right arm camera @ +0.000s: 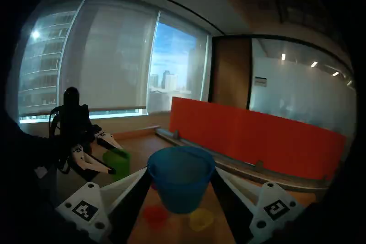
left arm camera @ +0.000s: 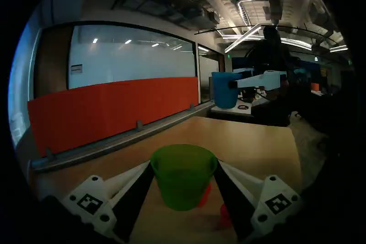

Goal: Pour water

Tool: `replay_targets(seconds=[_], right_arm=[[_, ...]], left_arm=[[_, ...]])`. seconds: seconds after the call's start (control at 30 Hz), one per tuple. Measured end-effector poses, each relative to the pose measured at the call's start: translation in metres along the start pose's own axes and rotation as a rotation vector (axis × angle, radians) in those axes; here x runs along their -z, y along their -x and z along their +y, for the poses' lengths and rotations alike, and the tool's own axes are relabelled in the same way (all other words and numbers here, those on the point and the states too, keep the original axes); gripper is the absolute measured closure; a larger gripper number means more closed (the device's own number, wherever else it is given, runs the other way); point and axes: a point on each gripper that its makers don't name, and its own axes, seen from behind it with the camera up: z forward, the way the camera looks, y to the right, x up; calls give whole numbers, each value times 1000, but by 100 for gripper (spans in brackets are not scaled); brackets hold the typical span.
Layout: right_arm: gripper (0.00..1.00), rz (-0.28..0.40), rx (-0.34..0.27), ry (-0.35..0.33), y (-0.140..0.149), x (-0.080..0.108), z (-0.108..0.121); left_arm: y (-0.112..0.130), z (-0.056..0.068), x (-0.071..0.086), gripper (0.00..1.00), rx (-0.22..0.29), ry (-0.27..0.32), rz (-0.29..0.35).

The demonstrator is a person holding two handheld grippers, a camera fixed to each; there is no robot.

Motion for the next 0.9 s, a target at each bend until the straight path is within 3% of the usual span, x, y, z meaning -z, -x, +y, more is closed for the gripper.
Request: replay_targets(seconds=[0.5,0.9], right_arm=[[10,-76,-27,-42,46,0,-7],[10,-142,-37,-67,83,0,-9]], left_arm=[[39,-3,-6,13,-26,-4,-127],[70,-12,-11,13,-10,-7,-227]])
